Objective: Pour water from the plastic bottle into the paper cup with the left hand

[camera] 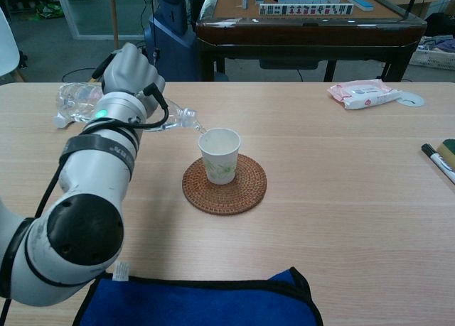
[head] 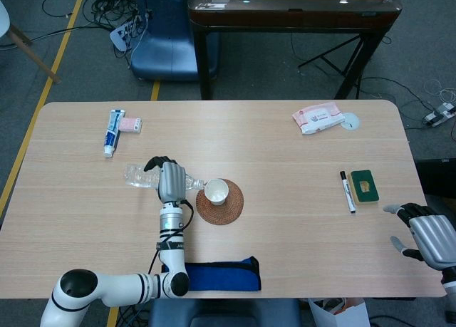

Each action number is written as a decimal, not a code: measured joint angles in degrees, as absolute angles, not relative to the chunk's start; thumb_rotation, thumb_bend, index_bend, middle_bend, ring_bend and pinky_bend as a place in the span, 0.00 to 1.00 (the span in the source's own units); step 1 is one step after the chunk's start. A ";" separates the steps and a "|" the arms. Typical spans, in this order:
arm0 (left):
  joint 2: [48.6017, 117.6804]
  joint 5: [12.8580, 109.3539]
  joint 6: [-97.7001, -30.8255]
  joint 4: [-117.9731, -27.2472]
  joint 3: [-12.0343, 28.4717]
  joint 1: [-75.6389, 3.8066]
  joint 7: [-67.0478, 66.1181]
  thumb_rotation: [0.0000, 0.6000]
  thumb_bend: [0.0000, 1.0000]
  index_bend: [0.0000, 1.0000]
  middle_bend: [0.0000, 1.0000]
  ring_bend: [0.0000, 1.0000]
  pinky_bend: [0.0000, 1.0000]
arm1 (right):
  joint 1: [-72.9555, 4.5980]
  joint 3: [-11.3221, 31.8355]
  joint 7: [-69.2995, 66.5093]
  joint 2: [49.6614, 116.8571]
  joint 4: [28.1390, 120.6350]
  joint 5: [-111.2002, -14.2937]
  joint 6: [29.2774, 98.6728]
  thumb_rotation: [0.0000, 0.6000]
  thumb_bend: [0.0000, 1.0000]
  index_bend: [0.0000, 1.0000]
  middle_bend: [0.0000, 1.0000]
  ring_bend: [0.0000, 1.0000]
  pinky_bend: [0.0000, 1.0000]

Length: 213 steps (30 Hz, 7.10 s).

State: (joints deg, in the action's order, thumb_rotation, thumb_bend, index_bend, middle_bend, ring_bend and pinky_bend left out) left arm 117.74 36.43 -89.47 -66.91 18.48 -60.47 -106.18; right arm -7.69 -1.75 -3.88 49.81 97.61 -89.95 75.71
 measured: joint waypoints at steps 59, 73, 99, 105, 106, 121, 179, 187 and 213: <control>113.65 31.71 -84.51 -73.61 25.12 -57.09 -91.43 1.00 0.13 0.76 0.77 0.49 0.53 | -7.51 -1.93 -3.66 50.07 97.28 -89.69 75.44 1.00 0.31 0.29 0.32 0.25 0.33; 104.18 33.55 -80.52 -81.86 25.69 -49.62 -71.47 1.00 0.13 0.76 0.77 0.50 0.55 | -7.34 -1.70 -3.40 50.04 97.12 -89.31 75.73 1.00 0.31 0.29 0.32 0.25 0.33; 97.00 34.04 -72.47 -83.58 27.08 -39.77 -37.34 1.00 0.13 0.76 0.77 0.49 0.53 | -7.39 -1.56 -2.63 50.59 96.88 -88.37 75.08 1.00 0.31 0.29 0.32 0.25 0.33; 96.66 32.15 -70.94 -83.09 28.33 -39.22 -33.03 1.00 0.13 0.76 0.77 0.49 0.50 | -7.37 -1.53 -2.48 50.57 96.98 -88.32 75.09 1.00 0.31 0.29 0.32 0.25 0.33; 96.66 32.00 -70.80 -83.02 28.53 -39.11 -32.23 1.00 0.13 0.76 0.77 0.49 0.49 | -7.37 -1.53 -2.48 50.58 96.97 -88.32 75.08 1.00 0.31 0.29 0.32 0.25 0.33; 97.31 33.19 -69.28 -79.77 29.39 -36.47 -19.61 1.00 0.14 0.75 0.77 0.49 0.46 | -7.31 -1.60 -2.32 50.52 97.08 -88.39 75.08 1.00 0.31 0.29 0.32 0.25 0.33; 95.99 37.11 -62.48 -75.69 25.52 -33.80 -10.10 1.00 0.14 0.23 0.22 0.08 0.17 | -7.42 -1.59 -2.45 50.44 96.97 -88.03 74.56 1.00 0.31 0.29 0.32 0.25 0.33; 94.80 39.31 -61.86 -76.61 24.51 -33.03 -8.55 1.00 0.14 0.19 0.06 0.00 0.12 | -7.40 -1.67 -2.66 50.39 96.97 -88.36 74.70 1.00 0.31 0.29 0.32 0.25 0.33; 78.63 57.33 -63.68 -86.92 15.79 -23.27 0.07 1.00 0.12 0.09 0.03 0.00 0.06 | -7.32 -2.04 -0.21 51.14 97.17 -88.46 74.34 1.00 0.31 0.29 0.32 0.25 0.33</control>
State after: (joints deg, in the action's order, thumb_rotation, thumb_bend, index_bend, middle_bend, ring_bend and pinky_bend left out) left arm 78.63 57.33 -63.68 -86.92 15.79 -23.27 0.07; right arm -7.32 -2.04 -0.21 51.14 97.17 -88.46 74.34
